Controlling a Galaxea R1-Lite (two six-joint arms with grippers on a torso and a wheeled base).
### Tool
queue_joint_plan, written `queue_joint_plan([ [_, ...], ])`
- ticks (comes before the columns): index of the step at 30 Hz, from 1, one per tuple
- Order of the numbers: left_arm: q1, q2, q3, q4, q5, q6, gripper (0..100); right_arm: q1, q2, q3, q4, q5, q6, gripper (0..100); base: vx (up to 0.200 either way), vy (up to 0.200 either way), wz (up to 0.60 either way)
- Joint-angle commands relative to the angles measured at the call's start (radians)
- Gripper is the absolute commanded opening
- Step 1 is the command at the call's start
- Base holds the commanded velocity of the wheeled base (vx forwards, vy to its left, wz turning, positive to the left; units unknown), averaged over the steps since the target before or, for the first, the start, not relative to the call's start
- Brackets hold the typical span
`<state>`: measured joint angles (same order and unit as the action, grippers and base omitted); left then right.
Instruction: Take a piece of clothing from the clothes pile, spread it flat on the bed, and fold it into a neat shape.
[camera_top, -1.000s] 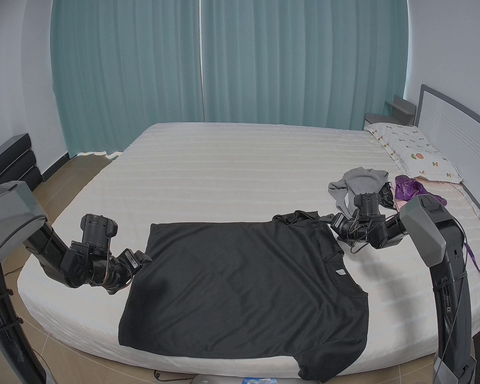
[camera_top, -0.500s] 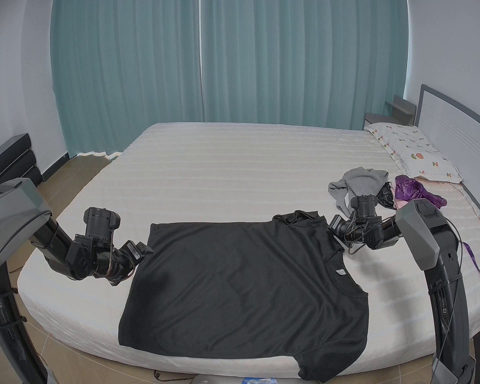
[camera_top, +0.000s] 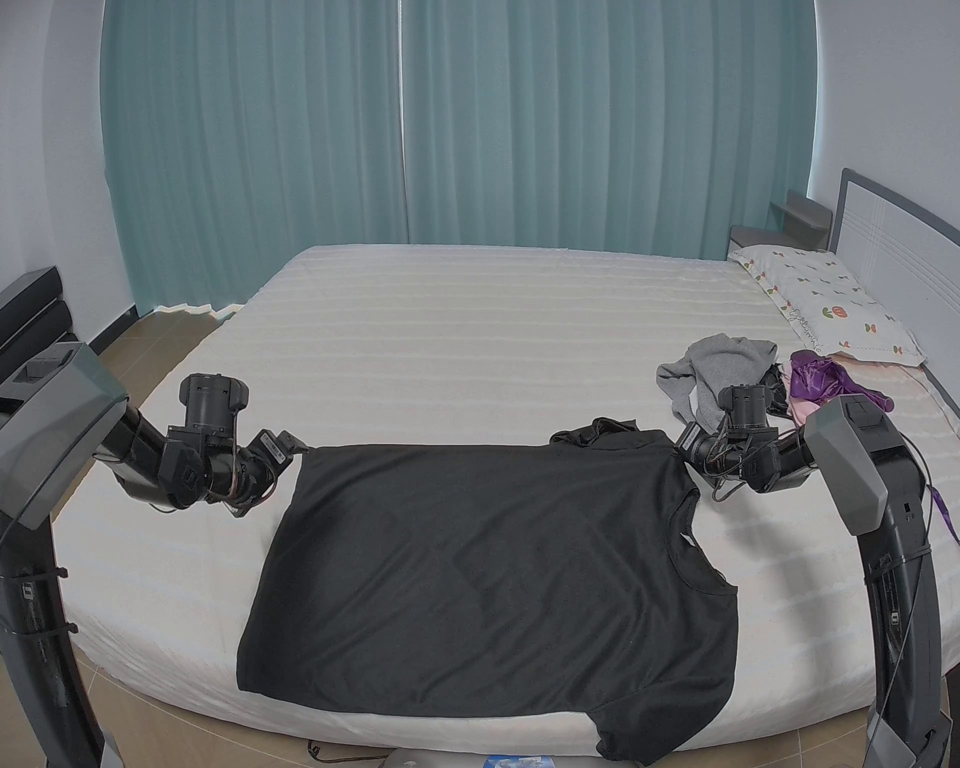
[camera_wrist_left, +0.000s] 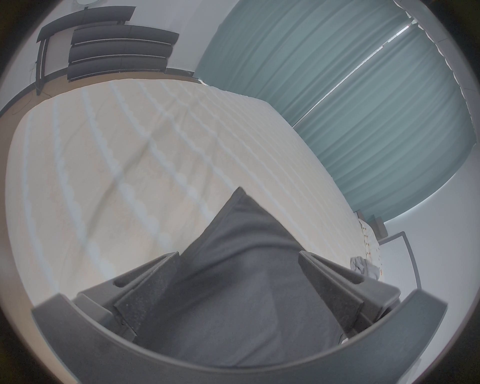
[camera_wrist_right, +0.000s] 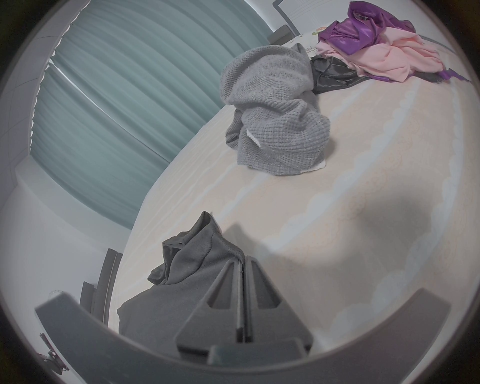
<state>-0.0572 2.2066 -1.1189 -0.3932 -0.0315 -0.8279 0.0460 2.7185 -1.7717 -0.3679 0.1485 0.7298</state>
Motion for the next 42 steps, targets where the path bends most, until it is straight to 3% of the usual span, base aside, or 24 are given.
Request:
queue_joint_plan([
  [1,0.023,0.17,-0.213,0.063,-0.007,0.003,100,-0.001,-0.005,0.014,-0.002,-0.018,-0.001,0,0.0,0.0,0.0],
  [18,0.014,0.502,-0.725,0.192,0.019,0.027,100,0.011,-0.003,0.048,-0.042,-0.035,-0.003,0,0.0,0.0,0.0],
  [28,0.014,0.57,-0.829,0.197,0.041,0.027,100,0.022,-0.003,0.046,-0.048,-0.035,-0.001,0,0.0,0.0,0.0],
  [29,0.013,0.571,-0.834,0.197,0.042,0.027,0,0.022,-0.003,0.046,-0.048,-0.035,-0.001,0,0.0,0.0,0.0],
  [42,0.016,0.585,-0.88,0.151,0.099,-0.014,0,0.009,-0.011,0.051,-0.158,-0.055,0.005,0,0.0,0.0,0.0],
])
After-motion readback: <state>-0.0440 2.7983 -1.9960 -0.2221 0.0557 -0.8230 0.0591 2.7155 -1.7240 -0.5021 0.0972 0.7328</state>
